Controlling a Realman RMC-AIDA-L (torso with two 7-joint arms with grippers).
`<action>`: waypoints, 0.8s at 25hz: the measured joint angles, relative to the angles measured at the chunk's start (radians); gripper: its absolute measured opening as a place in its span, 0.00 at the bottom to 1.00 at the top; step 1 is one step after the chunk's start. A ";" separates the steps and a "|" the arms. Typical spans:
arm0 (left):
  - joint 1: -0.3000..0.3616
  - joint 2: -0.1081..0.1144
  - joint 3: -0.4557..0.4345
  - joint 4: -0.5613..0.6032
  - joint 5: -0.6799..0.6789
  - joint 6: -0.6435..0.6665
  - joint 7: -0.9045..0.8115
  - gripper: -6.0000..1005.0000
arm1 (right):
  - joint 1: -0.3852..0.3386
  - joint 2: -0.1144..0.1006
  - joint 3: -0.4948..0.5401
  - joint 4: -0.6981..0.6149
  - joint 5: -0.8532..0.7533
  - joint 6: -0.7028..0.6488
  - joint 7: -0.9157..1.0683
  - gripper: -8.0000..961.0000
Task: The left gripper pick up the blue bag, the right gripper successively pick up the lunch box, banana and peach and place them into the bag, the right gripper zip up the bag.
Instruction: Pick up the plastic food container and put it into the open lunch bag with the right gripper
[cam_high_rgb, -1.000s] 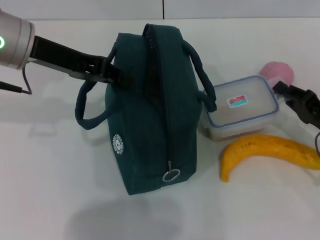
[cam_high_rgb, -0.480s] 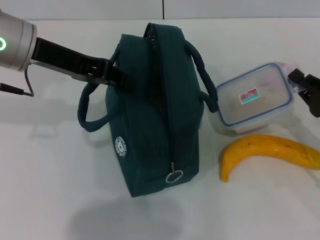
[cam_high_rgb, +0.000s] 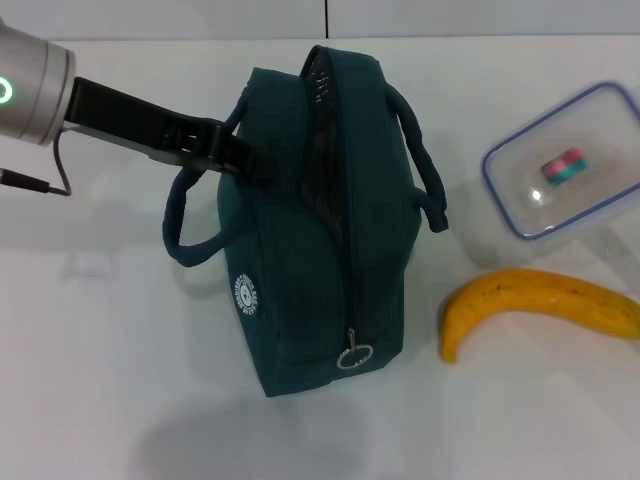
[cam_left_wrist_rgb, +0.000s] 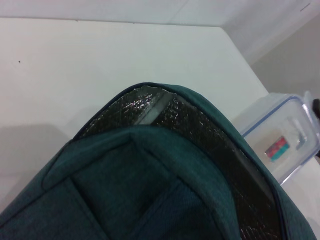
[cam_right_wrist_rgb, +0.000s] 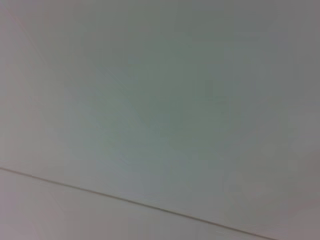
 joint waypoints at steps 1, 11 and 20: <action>0.000 0.000 0.000 0.000 -0.001 0.001 0.000 0.05 | -0.001 -0.001 0.000 -0.001 0.008 -0.010 0.005 0.11; -0.001 -0.002 0.001 0.000 -0.002 0.003 0.001 0.05 | 0.000 0.001 0.000 0.005 0.053 -0.045 0.043 0.11; 0.000 -0.008 0.009 -0.008 -0.003 0.004 0.022 0.05 | 0.058 0.015 0.000 0.013 0.143 -0.139 0.119 0.11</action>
